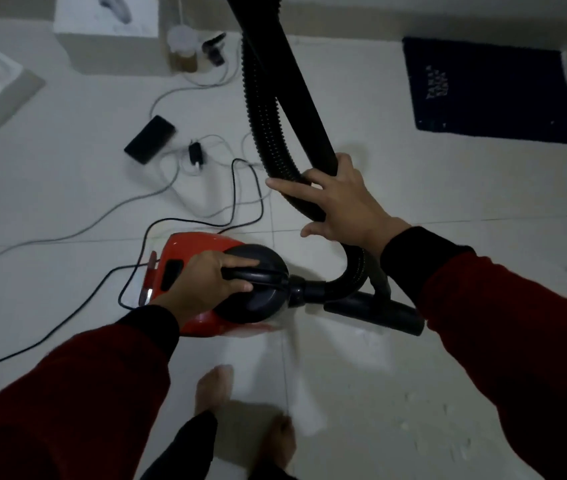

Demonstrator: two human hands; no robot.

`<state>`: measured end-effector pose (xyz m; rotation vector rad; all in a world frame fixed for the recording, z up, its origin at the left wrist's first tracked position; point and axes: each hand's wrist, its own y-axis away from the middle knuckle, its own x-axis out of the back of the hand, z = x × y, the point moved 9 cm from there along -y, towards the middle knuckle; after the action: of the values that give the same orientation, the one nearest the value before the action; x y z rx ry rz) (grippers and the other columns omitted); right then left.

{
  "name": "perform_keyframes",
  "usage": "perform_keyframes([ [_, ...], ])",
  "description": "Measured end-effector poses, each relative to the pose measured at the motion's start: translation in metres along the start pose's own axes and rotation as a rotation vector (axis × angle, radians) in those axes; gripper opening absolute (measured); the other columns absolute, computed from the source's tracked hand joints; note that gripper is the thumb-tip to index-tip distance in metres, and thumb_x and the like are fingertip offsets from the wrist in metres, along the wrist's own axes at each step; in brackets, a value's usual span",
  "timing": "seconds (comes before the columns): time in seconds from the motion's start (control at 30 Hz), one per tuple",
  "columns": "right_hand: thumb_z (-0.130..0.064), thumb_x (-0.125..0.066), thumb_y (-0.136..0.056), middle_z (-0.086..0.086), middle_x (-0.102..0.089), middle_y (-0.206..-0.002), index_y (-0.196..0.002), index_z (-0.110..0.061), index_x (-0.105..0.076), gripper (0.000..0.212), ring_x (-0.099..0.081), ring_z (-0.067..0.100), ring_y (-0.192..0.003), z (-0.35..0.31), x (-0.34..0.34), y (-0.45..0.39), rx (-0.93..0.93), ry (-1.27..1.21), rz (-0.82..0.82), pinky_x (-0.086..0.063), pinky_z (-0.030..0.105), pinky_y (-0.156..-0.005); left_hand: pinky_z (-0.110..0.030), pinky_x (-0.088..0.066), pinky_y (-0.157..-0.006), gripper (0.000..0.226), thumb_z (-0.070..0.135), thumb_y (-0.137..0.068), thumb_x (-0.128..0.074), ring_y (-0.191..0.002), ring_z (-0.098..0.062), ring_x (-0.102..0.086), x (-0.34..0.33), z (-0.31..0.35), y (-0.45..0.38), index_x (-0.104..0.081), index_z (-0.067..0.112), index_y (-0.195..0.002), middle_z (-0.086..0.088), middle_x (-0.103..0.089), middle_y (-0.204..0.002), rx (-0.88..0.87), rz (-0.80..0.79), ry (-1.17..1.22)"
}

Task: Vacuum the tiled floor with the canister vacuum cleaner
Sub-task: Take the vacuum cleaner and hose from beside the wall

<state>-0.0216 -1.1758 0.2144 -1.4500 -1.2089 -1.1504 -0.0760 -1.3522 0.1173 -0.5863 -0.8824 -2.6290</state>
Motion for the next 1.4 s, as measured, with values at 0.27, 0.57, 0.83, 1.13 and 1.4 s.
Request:
perform_keyframes([
  [0.27, -0.038, -0.087, -0.060, -0.004, -0.060, -0.107, -0.144, -0.046, -0.033, 0.100, -0.042, 0.039, -0.101, -0.079, -0.086, -0.010, 0.090, 0.052, -0.031, -0.039, 0.040, -0.069, -0.032, -0.044, -0.104, 0.045, 0.015, -0.071, -0.082, -0.113, -0.011, -0.061, -0.002, -0.114, 0.018, -0.068, 0.045, -0.102, 0.002, -0.071, -0.115, -0.031, 0.116, 0.050],
  [0.57, -0.037, -0.079, -0.072, -0.011, -0.058, -0.114, -0.144, -0.051, -0.019, 0.094, -0.036, 0.031, -0.100, -0.124, -0.159, -0.042, 0.107, 0.037, 0.047, -0.044, 0.050, -0.080, -0.002, -0.041, -0.090, 0.038, 0.023, -0.074, -0.080, -0.094, 0.017, -0.059, 0.017, -0.214, 0.000, -0.071, 0.034, -0.109, 0.011, -0.070, -0.112, -0.207, 0.255, -0.019],
  [0.83, -0.046, -0.069, -0.077, -0.021, -0.063, -0.105, -0.134, -0.057, -0.036, 0.068, -0.038, 0.027, -0.105, -0.162, -0.192, -0.063, 0.142, -0.163, 0.258, -0.040, 0.052, -0.090, -0.030, -0.052, -0.095, 0.031, 0.034, -0.071, -0.080, -0.096, 0.002, -0.067, 0.025, -0.236, -0.012, -0.073, 0.045, -0.099, 0.015, -0.074, -0.100, -0.338, 0.321, 0.102],
  [1.13, -0.048, -0.071, -0.078, -0.021, -0.065, -0.106, -0.129, -0.064, -0.033, 0.066, -0.035, 0.021, -0.112, -0.188, -0.244, -0.075, 0.158, -0.234, 0.070, -0.037, 0.051, -0.098, -0.023, -0.049, -0.087, 0.052, 0.061, -0.060, -0.075, -0.097, -0.001, -0.061, 0.028, -0.255, -0.013, -0.068, 0.038, -0.106, 0.012, -0.065, -0.106, -0.302, 0.418, 0.008],
  [1.4, -0.049, -0.073, -0.074, -0.002, -0.042, -0.123, -0.120, -0.077, -0.034, 0.067, -0.034, 0.024, -0.122, -0.186, -0.246, -0.073, 0.088, -0.283, 0.043, -0.037, 0.046, -0.106, -0.024, -0.023, -0.107, 0.074, 0.040, -0.069, -0.079, -0.130, -0.001, -0.026, 0.045, -0.320, -0.015, -0.036, 0.054, -0.129, 0.026, -0.026, -0.140, -0.227, 0.011, -0.268],
])
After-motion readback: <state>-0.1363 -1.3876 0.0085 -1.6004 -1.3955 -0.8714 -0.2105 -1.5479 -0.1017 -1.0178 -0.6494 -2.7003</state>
